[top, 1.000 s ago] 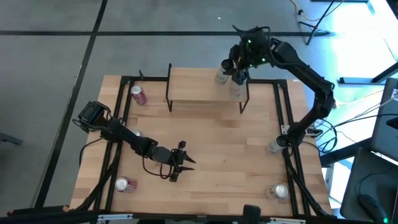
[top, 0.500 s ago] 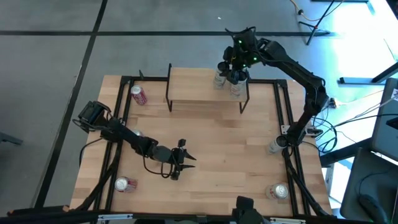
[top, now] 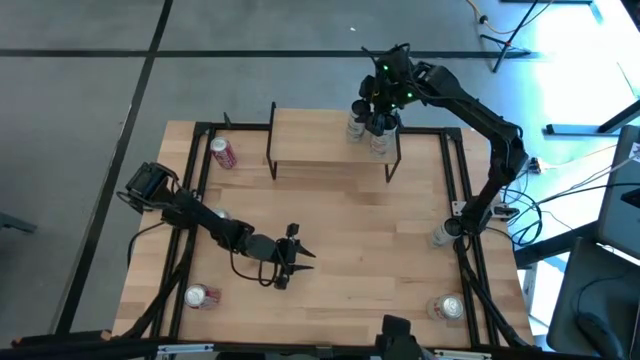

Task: Place canned beverage on shelf
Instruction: Put the white blue soda can on the shelf, then put the white blue soda can on the shelf aligned with the other white blue soda can

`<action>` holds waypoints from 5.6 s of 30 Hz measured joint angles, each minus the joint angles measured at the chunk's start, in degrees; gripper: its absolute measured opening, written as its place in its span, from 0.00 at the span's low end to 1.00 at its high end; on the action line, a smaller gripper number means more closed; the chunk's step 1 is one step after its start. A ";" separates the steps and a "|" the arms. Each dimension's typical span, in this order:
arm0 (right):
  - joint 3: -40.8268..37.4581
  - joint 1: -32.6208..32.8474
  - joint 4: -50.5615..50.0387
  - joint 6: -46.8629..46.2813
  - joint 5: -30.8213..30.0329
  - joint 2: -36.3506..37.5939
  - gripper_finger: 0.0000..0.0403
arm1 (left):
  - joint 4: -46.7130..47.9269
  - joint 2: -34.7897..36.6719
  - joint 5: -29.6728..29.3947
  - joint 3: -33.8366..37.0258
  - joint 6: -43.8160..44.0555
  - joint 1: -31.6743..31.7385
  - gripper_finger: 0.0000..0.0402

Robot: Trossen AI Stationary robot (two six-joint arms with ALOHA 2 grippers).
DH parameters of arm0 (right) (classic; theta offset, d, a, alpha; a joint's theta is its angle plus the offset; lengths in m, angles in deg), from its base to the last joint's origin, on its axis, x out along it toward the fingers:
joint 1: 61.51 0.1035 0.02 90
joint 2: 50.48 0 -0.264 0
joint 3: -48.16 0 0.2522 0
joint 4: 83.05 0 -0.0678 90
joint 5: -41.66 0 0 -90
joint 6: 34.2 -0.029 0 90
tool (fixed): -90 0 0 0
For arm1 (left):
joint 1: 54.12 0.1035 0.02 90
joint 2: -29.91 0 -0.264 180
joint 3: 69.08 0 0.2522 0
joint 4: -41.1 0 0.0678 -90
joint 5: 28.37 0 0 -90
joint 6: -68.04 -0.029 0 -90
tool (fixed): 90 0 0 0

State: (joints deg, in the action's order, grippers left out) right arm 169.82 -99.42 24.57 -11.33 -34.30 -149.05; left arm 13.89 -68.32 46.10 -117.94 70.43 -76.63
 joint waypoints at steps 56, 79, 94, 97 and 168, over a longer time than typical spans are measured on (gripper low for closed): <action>-30.57 47.37 -25.81 -61.72 -22.74 34.58 0.81 | -4.02 0.00 -1.79 -0.07 3.59 -3.56 0.34; -43.65 62.31 -31.60 -90.26 -27.10 38.59 0.81 | -3.43 -0.07 -5.00 -1.55 4.96 -6.03 0.34; -49.64 62.28 -31.37 -92.64 -21.90 38.42 0.81 | -3.70 -0.07 -4.85 -1.55 4.95 -5.53 0.34; -49.64 62.27 -31.38 -94.70 -20.40 38.42 0.81 | -3.69 -0.07 -4.85 -1.55 5.01 -5.53 0.34; -10.67 56.98 -15.90 -34.28 -15.05 -11.01 0.78 | -3.65 -0.07 -4.76 -1.57 6.10 -6.73 0.34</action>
State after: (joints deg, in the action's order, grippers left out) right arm 159.15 -42.44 8.67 -45.61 -49.35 -160.06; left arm 10.24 -68.39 41.33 -119.51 76.53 -83.36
